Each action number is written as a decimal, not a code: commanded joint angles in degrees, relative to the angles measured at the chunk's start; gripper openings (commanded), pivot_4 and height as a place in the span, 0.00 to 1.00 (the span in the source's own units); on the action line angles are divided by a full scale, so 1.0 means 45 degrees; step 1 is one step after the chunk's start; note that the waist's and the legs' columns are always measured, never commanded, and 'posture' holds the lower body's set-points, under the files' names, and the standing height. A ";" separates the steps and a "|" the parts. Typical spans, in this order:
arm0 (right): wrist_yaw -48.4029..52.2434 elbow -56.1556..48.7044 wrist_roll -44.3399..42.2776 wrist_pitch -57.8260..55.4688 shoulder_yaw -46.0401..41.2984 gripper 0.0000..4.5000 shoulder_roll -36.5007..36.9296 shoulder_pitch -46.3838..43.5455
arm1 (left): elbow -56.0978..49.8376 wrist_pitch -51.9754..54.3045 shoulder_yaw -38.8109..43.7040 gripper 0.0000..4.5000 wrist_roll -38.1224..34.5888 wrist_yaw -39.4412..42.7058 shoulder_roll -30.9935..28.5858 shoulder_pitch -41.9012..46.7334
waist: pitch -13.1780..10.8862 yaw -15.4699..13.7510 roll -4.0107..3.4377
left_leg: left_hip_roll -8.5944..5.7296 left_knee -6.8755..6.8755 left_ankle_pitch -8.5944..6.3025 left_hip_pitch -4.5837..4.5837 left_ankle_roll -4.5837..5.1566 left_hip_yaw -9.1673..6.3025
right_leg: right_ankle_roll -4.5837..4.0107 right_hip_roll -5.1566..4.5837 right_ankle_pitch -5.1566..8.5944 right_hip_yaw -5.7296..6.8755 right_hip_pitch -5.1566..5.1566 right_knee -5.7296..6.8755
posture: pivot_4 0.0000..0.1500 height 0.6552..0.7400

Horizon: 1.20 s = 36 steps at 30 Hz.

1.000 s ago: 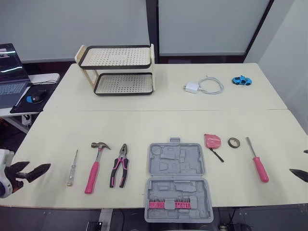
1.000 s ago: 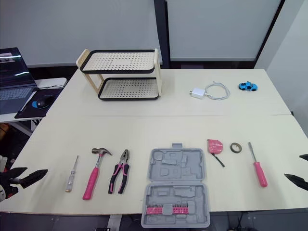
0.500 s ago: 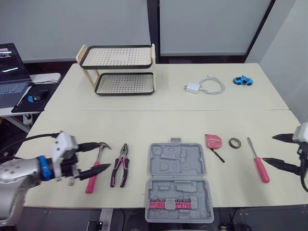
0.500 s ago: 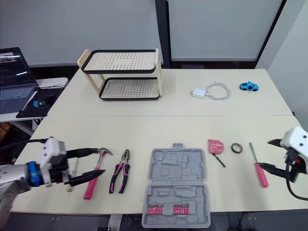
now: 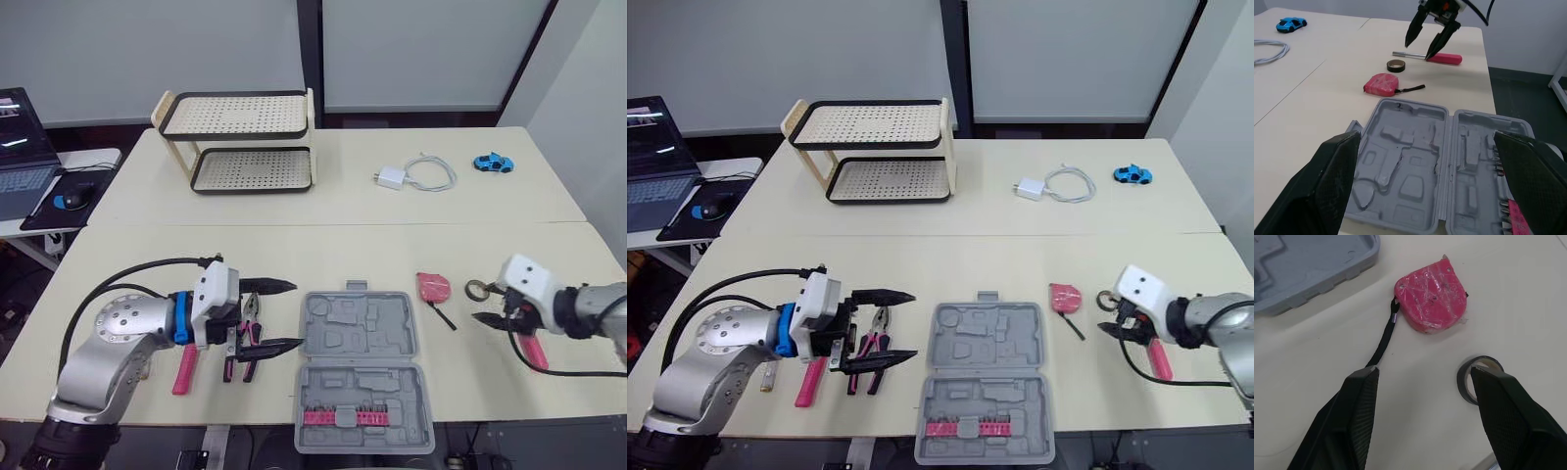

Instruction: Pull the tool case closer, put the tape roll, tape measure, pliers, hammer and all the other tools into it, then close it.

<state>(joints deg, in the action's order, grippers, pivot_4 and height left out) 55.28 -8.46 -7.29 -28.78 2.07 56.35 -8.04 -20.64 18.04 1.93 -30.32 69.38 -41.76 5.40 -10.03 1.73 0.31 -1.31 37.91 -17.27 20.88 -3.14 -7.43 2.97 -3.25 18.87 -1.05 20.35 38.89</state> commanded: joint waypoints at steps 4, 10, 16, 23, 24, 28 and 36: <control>-0.0210 0.2091 0.1097 0.1425 0.0894 0.71 -0.0547 -0.1336 | -0.0432 -0.0100 -0.0625 1.00 -0.0149 -0.0062 0.0308 0.0488 | 0.0000 0.0007 0.0001 | 0.0001 0.0003 0.0001 -0.0003 0.0000 -0.0002 | 0.0000 0.0003 0.0000 0.0008 -0.0003 0.0002 | 1.00 1.00; -0.0529 0.3685 0.1763 0.1995 0.1374 0.71 -0.1198 -0.2135 | -0.0800 0.0236 -0.1035 1.00 -0.0192 -0.0315 0.0453 0.0853 | 0.0000 0.0020 0.0000 | 0.0002 0.0002 0.0002 -0.0003 -0.0004 -0.0006 | 0.0000 0.0005 0.0000 -0.0002 0.0003 0.0002 | 1.00 1.00; -0.1053 0.4343 0.2140 0.1067 0.1443 0.71 -0.1858 -0.2576 | -0.0977 0.0566 -0.1189 1.00 -0.0295 -0.0596 0.0524 0.1173 | 0.0000 0.0019 0.0000 | 0.0001 0.0005 0.0004 -0.0003 -0.0006 -0.0014 | 0.0000 0.0007 0.0000 -0.0002 0.0004 0.0009 | 1.00 1.00; -0.1195 0.4777 0.2185 -0.0052 0.1415 0.71 -0.2123 -0.2932 | -0.1062 0.0711 -0.1387 1.00 -0.0300 -0.0737 0.0684 0.1428 | 0.0000 0.0015 -0.0001 | 0.0000 0.0005 0.0004 -0.0003 -0.0007 -0.0024 | 0.0000 0.0008 0.0000 -0.0001 0.0005 0.0011 | 1.00 1.00; -0.1256 0.4850 0.2204 -0.0170 0.1409 0.71 -0.2161 -0.2954 | -0.1059 0.0714 -0.1401 1.00 -0.0302 -0.0755 0.0699 0.1454 | 0.0000 0.0016 0.0000 | 0.0000 0.0005 0.0004 -0.0003 -0.0007 -0.0024 | 0.0000 0.0008 0.0000 -0.0002 0.0005 0.0010 | 1.00 1.00; -0.1376 0.4986 0.2178 -0.0573 0.1329 0.53 -0.2275 -0.3028 | -0.1031 0.0667 -0.1445 1.00 -0.0255 -0.0799 0.0714 0.1484 | 0.0001 0.0016 0.0000 | -0.0001 0.0009 0.0004 -0.0008 -0.0006 -0.0025 | 0.0000 0.0009 -0.0001 -0.0001 -0.0003 0.0010 | 1.00 1.00; -0.1625 0.4897 0.2156 -0.1018 0.1167 0.01 -0.2200 -0.3027 | -0.0887 0.0549 -0.1482 1.00 -0.0086 -0.0867 0.0690 0.1530 | 0.0001 0.0012 0.0000 | -0.0003 0.0011 0.0004 -0.0008 -0.0005 -0.0028 | 0.0000 0.0008 -0.0001 0.0003 -0.0008 0.0010 | 1.00 1.00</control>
<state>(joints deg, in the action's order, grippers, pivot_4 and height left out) 48.83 13.21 2.15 -32.26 8.84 45.88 -21.76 -23.08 21.15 -4.74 -30.43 65.65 -38.69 11.61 -10.03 1.79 0.31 -1.32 37.96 -17.25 20.85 -3.17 -7.55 2.97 -3.21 18.87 -1.04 20.32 38.93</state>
